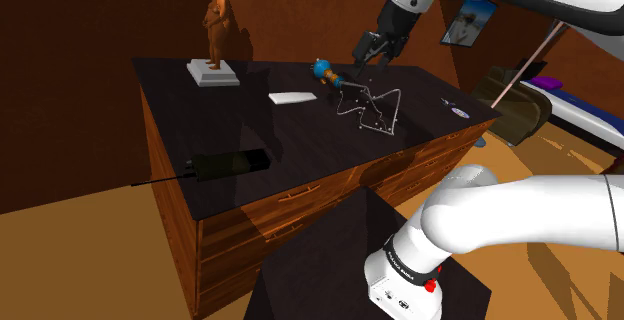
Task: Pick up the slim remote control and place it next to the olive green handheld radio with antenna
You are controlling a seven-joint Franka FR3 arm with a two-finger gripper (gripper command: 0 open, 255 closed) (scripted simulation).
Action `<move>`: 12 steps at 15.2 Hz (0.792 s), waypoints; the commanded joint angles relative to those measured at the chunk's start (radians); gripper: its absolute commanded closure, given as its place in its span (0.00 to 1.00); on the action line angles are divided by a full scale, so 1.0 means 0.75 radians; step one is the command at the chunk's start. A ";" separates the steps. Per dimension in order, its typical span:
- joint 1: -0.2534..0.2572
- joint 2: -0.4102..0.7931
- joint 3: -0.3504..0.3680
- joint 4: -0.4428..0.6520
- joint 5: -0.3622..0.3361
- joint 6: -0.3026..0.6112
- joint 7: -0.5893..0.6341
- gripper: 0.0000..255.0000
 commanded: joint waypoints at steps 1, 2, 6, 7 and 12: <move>0.000 0.000 0.000 0.000 0.000 0.000 0.000 0.00; 0.009 0.020 -0.040 -0.008 -0.018 0.029 -0.074 0.00; 0.053 0.132 -0.202 -0.010 -0.080 0.143 -0.368 0.00; 0.066 0.167 -0.241 -0.003 -0.091 0.171 -0.441 0.00; 0.142 0.382 -0.430 0.074 -0.110 0.303 -0.813 0.00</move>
